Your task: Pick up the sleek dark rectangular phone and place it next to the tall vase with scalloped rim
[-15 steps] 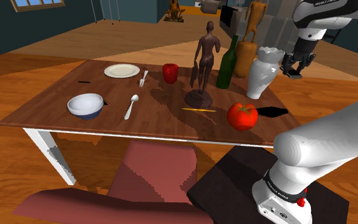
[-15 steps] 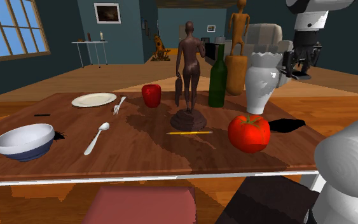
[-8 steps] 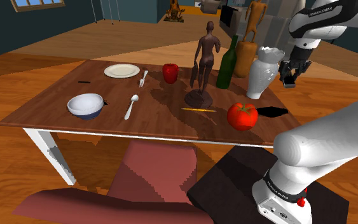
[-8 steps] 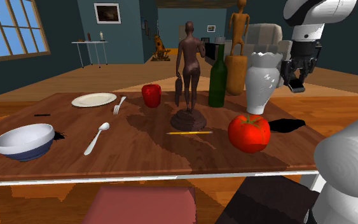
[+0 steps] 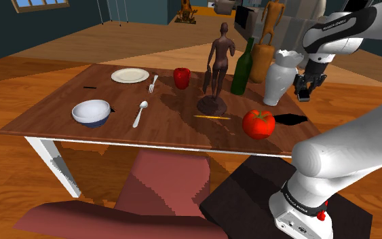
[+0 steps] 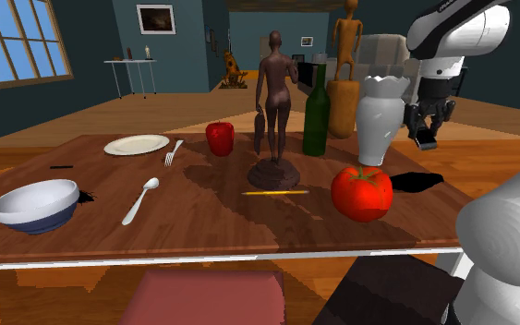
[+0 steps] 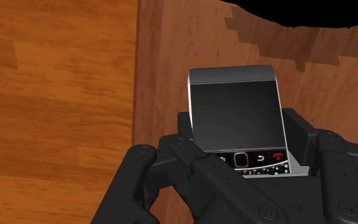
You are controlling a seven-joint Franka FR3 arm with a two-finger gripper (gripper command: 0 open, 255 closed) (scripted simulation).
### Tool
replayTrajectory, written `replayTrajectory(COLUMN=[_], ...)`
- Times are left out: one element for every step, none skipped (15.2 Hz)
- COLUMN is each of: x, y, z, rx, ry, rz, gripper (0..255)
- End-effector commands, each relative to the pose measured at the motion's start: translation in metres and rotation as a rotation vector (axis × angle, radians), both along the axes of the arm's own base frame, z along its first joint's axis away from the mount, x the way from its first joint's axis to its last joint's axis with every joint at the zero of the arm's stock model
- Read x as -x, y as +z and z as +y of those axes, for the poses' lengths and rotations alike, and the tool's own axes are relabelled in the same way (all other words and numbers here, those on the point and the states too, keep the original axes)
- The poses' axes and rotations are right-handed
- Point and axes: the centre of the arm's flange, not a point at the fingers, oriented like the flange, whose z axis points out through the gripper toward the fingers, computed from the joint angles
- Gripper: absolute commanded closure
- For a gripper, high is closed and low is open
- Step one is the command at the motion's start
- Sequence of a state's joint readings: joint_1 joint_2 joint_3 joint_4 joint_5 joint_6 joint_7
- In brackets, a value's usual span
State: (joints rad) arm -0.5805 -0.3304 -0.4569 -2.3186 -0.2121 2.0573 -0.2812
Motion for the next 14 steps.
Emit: replayTrajectory(x=[-0.001,-0.001,-0.001,-0.001,-0.001,-0.001,-0.001,-0.001,-0.001,-0.001,-0.001,-0.001,-0.001,-0.001], y=[-0.011,-0.016,-0.021,-0.026,-0.032,-0.037,-0.042,-0.048,-0.053,-0.058,-0.063,-0.069,-0.074,-0.079], z=[0.0,0.0,0.0,0.0,0.0,0.0,0.0,0.0,0.0,0.0,0.0,0.0,0.0,0.0], rx=[0.0,0.0,0.0,0.0,0.0,0.0,0.0,0.0,0.0,0.0,0.0,0.0,0.0,0.0], ry=[0.0,0.0,0.0,0.0,0.0,0.0,0.0,0.0,0.0,0.0,0.0,0.0,0.0,0.0], rz=[0.0,0.0,0.0,0.0,0.0,0.0,0.0,0.0,0.0,0.0,0.0,0.0,0.0,0.0], gripper=[255,255,255,255,255,255,255,255,255,255,255,255,255,255])
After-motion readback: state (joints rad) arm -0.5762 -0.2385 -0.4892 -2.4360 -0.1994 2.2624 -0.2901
